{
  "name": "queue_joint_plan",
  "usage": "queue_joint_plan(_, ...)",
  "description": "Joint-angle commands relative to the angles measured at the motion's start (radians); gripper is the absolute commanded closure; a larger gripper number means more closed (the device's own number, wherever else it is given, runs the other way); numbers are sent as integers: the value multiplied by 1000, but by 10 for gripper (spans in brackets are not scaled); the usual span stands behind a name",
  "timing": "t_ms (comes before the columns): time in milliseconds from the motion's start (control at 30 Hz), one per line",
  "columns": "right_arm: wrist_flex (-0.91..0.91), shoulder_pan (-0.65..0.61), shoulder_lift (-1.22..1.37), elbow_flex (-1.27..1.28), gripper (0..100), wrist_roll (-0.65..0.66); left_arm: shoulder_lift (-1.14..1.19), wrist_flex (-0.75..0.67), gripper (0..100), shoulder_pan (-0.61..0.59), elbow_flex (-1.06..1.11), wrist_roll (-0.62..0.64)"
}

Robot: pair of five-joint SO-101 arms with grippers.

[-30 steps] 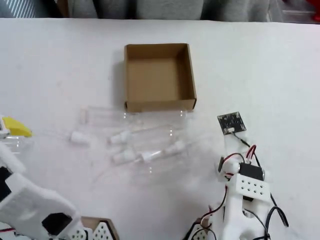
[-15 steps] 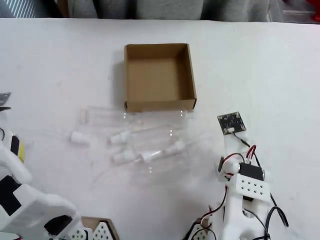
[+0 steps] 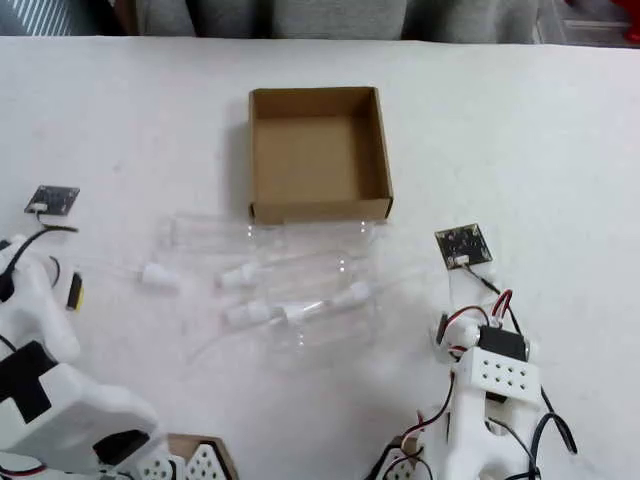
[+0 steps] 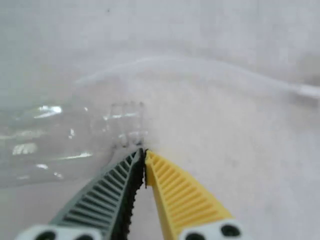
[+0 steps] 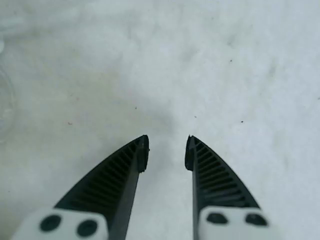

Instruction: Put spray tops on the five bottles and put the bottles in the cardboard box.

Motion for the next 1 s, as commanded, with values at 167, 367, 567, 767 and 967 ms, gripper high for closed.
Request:
queue_joint_plan(167,-15,-8,-4,-6,894,11,-54,-219,976,84,-3,222)
queue_joint_plan(367,-15,-10,-4,-6,894,11,-15,-393,976,99,-3,247)
queue_joint_plan(567,-15,-10,-2,-6,894,11,91,-362,976,133,-110,247)
queue_joint_plan(767,-15,-10,-1,-6,894,11,77,-221,976,150,-232,241)
queue_joint_plan(967,-15,-10,-1,-6,894,11,77,91,976,143,-470,106)
